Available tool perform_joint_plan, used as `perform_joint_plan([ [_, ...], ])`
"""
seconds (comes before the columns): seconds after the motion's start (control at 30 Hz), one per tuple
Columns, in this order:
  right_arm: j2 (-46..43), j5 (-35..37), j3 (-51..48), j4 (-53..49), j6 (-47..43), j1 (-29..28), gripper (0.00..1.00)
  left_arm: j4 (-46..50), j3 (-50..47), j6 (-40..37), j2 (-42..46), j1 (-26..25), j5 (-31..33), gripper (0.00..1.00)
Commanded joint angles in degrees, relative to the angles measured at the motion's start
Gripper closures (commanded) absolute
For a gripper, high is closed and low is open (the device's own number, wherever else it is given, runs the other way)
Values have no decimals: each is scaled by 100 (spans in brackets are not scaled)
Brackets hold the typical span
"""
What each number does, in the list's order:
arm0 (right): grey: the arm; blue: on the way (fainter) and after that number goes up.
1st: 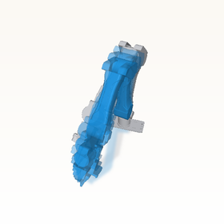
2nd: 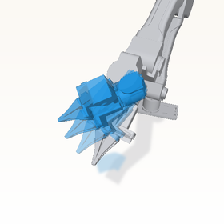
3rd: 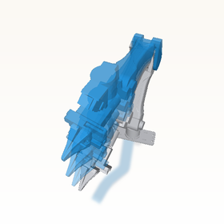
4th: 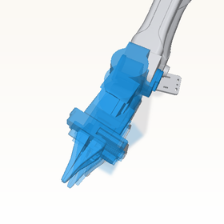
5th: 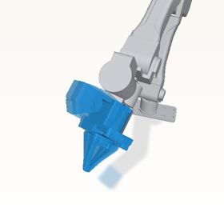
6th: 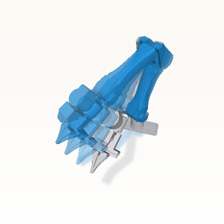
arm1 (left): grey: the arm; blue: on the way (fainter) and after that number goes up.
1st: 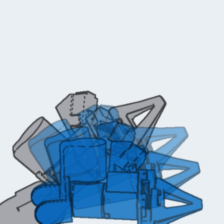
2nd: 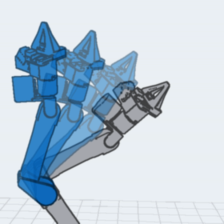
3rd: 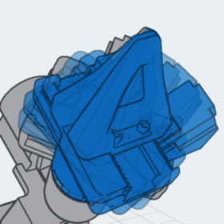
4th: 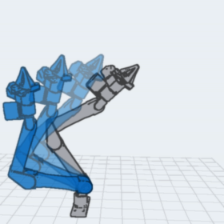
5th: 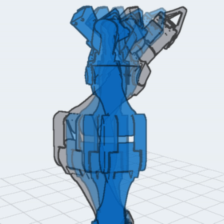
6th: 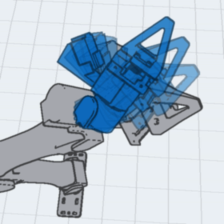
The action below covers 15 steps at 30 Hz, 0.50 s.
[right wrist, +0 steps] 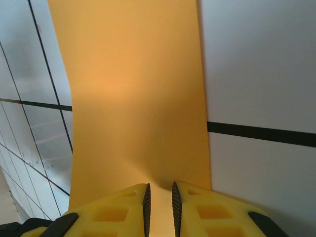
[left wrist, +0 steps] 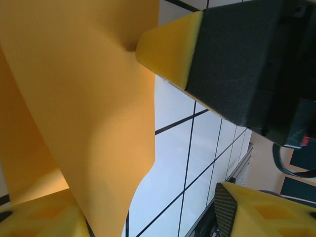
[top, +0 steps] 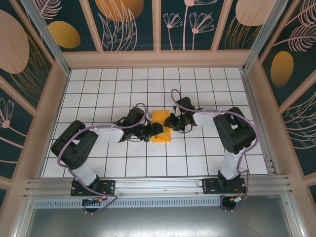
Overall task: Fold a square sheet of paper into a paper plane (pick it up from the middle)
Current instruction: Fold the triangle a second time at the center of the table.
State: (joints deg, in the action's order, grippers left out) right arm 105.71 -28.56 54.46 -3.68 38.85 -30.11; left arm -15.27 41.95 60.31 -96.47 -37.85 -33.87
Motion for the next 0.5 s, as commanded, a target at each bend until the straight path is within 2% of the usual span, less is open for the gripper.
perform_joint_plan([
  [0.0,174,226,-41,-408,-131,-39,78,-330,143,-61,93,-29,29,38],
  [0.27,284,230,-111,-512,-198,-39,78,-838,341,67,-135,-29,-111,38],
  [0.47,-22,165,-222,-369,-137,20,78,-785,551,87,-480,-25,-8,40],
])
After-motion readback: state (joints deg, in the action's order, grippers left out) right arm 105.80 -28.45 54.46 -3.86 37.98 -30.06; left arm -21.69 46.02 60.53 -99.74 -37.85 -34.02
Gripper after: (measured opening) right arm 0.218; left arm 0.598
